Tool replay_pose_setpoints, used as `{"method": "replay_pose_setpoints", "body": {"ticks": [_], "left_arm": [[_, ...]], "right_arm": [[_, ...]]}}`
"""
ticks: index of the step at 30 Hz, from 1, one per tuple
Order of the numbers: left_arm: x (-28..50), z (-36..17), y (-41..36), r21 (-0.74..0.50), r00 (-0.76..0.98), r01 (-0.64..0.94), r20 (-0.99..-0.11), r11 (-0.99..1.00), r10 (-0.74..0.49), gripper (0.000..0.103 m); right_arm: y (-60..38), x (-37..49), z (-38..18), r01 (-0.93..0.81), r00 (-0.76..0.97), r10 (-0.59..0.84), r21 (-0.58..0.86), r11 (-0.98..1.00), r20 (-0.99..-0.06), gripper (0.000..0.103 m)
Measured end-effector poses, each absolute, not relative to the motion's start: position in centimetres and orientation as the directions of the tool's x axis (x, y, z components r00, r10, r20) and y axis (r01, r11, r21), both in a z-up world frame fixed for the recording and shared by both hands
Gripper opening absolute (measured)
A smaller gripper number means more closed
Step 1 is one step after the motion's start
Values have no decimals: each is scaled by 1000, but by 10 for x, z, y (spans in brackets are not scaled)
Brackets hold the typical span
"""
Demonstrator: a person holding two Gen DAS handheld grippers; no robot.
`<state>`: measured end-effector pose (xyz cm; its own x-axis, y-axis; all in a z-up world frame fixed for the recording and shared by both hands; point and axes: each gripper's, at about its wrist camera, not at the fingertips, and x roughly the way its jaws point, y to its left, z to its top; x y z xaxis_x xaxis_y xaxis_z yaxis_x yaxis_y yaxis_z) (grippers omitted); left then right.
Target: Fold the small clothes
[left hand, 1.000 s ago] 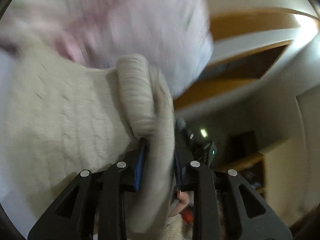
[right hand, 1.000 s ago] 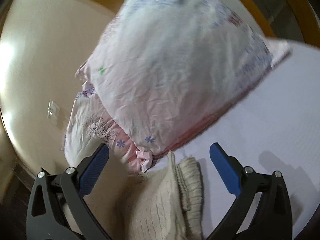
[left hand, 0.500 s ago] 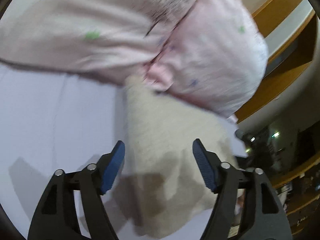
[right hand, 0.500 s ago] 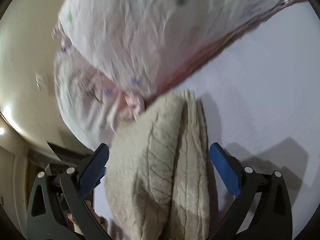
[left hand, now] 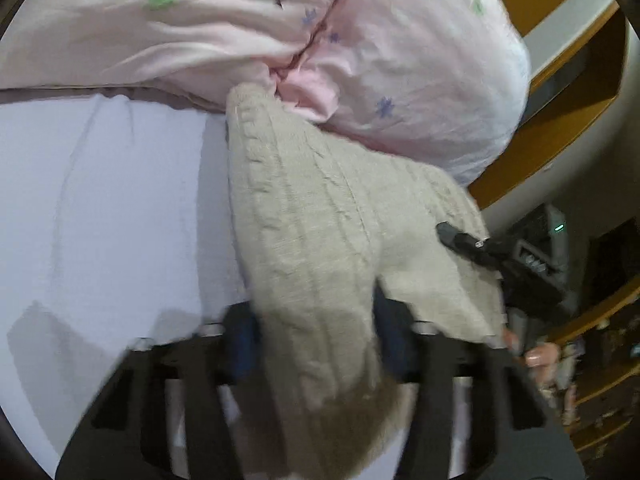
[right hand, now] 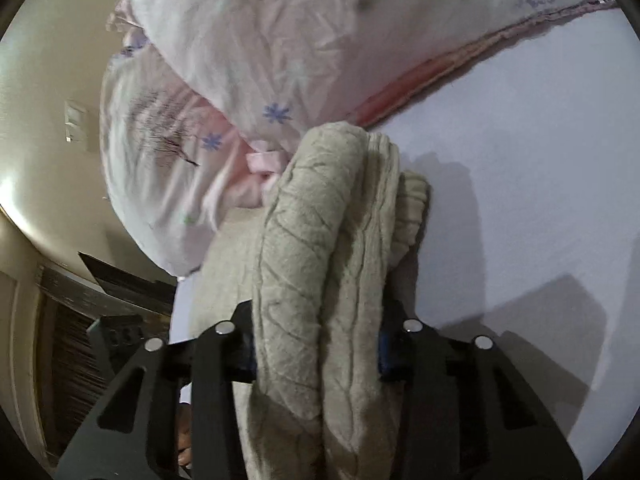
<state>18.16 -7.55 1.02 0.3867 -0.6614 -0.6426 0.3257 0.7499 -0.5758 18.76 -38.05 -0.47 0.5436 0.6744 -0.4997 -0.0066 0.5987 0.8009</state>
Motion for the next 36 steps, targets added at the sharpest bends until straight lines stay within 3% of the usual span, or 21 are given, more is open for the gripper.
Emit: {"method": "replay_pose_setpoints", "body": {"ticks": [2, 4, 6, 8, 10, 12, 14, 16, 17, 18, 21, 23, 25, 26, 27, 28, 29, 31, 33, 36], "left_arm": [[172, 25, -53, -555, 411, 355, -631, 753, -658, 41], [161, 39, -27, -466, 495, 367, -635, 805, -593, 41], [162, 42, -9, -401, 531, 343, -664, 850, -527, 48], [162, 42, 6, -314, 579, 281, -698, 907, -421, 51], [152, 49, 20, -268, 643, 235, -678, 934, -356, 52], [133, 59, 34, -247, 694, 228, -637, 942, -335, 74], [119, 62, 40, -224, 723, 216, -617, 950, -310, 78], [110, 61, 42, -218, 722, 212, -622, 953, -303, 81], [101, 59, 43, -225, 717, 207, -627, 952, -304, 82], [96, 57, 44, -232, 711, 205, -633, 951, -307, 83], [76, 49, 40, -238, 696, 187, -652, 953, -300, 89], [61, 43, 38, -237, 695, 171, -659, 956, -288, 96], [52, 37, 34, -234, 684, 164, -673, 958, -281, 98], [49, 33, 31, -224, 673, 167, -685, 960, -277, 98], [46, 30, 29, -207, 663, 166, -701, 964, -264, 100], [45, 27, 25, -185, 652, 159, -718, 970, -244, 101], [44, 24, 21, -151, 641, 148, -738, 977, -211, 102], [42, 20, 14, -115, 630, 142, -756, 983, -179, 102], [43, 15, 7, -118, 612, 154, -768, 981, -189, 102], [46, 7, -6, -99, 583, 170, -792, 981, -181, 102]], "right_arm": [[-358, 191, 1, -71, 513, 736, 833, 548, -441, 37], [-332, 199, 3, -111, 478, 761, 829, 548, -439, 37], [-301, 213, 3, -105, 484, 686, 743, 661, -543, 41], [-290, 214, 8, -51, 549, 518, 592, 804, -656, 44], [-301, 199, 19, -22, 613, 494, 613, 790, -616, 47], [-312, 180, 33, -18, 660, 487, 636, 772, -572, 51], [-303, 172, 36, -67, 624, 537, 646, 761, -568, 53], [-279, 177, 30, -108, 560, 569, 628, 771, -602, 42], [-268, 184, 26, -102, 540, 540, 586, 804, -646, 9], [-271, 186, 20, -59, 551, 491, 556, 829, -674, 10], [-297, 198, 8, 86, 596, 494, 662, 744, -633, 9], [-294, 192, 17, 95, 619, 447, 627, 774, -646, 10], [-286, 170, 33, 74, 643, 382, 550, 832, -664, 18], [-283, 156, 42, 79, 666, 328, 500, 862, -670, 29], [-282, 145, 53, 87, 692, 274, 453, 887, -668, 57], [-280, 129, 62, 95, 719, 222, 411, 907, -658, 75], [-283, 105, 72, 110, 756, 152, 353, 929, -636, 101], [-280, 74, 78, 141, 775, 46, 244, 959, -630, 101], [-268, 55, 72, 155, 724, -35, 113, 981, -688, 101], [-240, 45, 50, 24, 654, 55, 94, 995, -755, 101]]}}
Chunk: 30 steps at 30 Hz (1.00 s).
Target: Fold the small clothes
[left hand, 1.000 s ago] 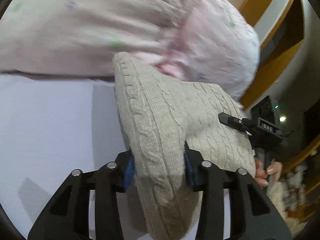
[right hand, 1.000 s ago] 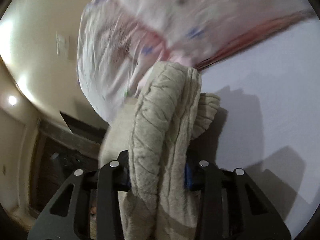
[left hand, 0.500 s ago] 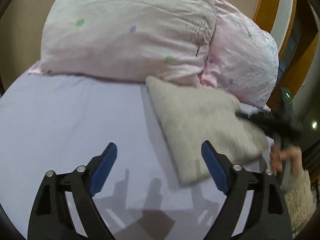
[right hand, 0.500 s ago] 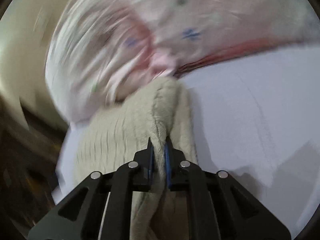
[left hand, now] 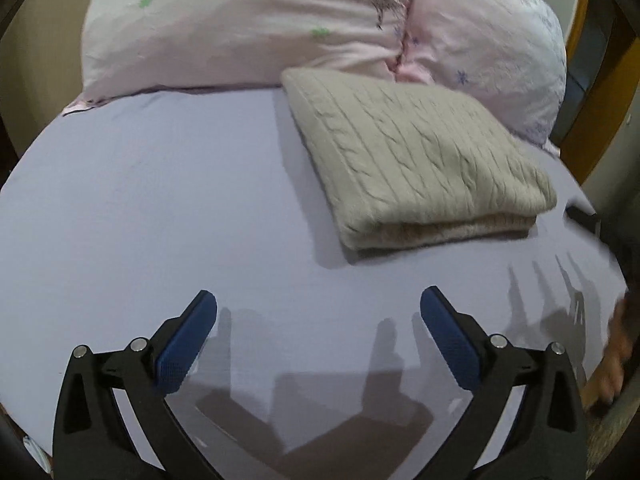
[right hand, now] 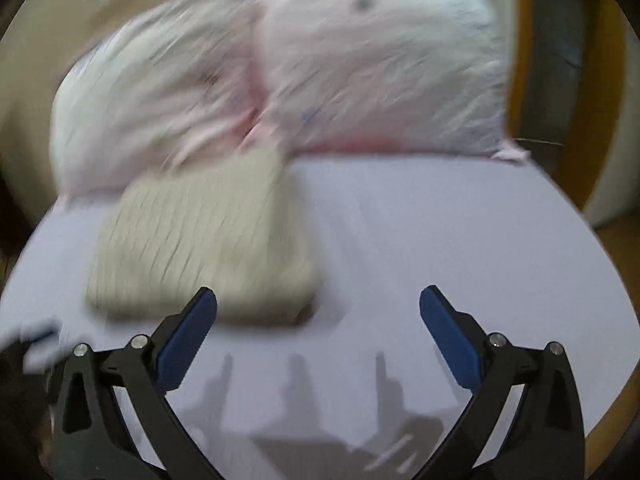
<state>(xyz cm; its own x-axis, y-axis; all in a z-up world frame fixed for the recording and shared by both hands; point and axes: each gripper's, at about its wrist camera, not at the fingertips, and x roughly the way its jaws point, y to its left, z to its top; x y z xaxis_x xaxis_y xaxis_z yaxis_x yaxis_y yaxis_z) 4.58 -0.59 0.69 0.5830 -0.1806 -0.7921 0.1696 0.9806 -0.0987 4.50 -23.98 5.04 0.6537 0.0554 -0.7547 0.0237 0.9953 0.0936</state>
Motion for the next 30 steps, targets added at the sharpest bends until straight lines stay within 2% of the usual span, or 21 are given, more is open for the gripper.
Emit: {"method": "replay_pose_setpoints", "body": {"ticks": [7, 9, 30], "left_arm": [[49, -6, -25, 28, 566, 152, -822, 988, -64, 102], [51, -6, -23, 24, 562, 160, -824, 987, -71, 102], [54, -6, -21, 26, 589, 177, -804, 984, -85, 102]], "right_arm": [[-202, 68, 13, -23, 549, 67, 64, 998, -833, 101], [-197, 69, 9, -14, 536, 23, 19, 1000, -844, 101], [-194, 65, 7, 9, 543, 14, 22, 1000, -840, 101]]}}
